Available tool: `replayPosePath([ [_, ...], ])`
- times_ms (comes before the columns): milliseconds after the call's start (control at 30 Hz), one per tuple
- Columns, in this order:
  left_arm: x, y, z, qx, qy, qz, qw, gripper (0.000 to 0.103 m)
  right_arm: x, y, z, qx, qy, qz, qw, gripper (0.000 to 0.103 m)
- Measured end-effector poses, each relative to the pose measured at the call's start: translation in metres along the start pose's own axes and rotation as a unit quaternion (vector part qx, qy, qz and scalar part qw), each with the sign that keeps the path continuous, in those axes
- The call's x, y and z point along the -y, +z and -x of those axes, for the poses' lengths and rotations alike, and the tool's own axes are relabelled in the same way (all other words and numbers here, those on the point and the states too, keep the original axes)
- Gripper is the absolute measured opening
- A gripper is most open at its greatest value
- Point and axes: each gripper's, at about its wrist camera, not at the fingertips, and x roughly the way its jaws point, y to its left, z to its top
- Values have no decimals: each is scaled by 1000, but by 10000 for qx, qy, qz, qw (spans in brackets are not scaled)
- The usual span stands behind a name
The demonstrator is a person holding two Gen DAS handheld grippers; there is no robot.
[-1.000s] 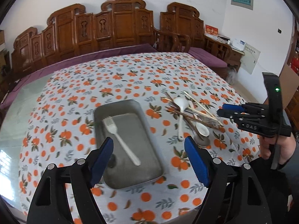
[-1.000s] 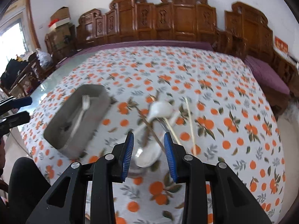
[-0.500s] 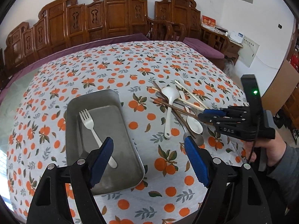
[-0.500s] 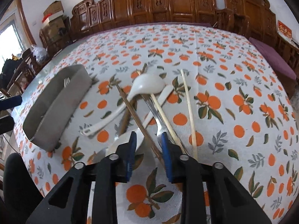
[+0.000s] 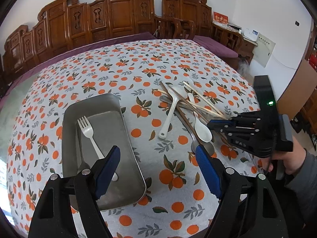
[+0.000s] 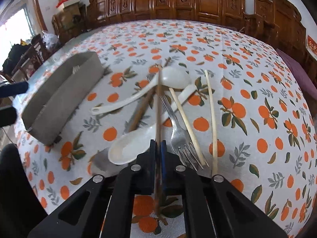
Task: Organize utensils
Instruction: 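Grasp a wooden chopstick from the pile with the right tool, then grasp the white plastic spoon with the left tool while the right tool holds the chopstick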
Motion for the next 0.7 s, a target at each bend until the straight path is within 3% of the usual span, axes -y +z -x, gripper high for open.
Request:
replayPosePath([
  [167, 4, 9, -10, -31, 37, -43, 10000, 75, 5, 3, 20, 334, 158, -177, 9992, 6],
  [400, 14, 32, -36, -105, 7, -156, 9998, 74, 29, 8, 31, 579, -20, -570, 9967, 6],
  [600, 24, 50, -69, -299, -33, -313, 9991, 62, 42, 12, 27, 559, -33, -748, 9956, 6],
  [700, 28, 58, -86, -446, -103, -333, 9984, 50, 45, 12, 28, 601, -7, -813, 9949, 6],
])
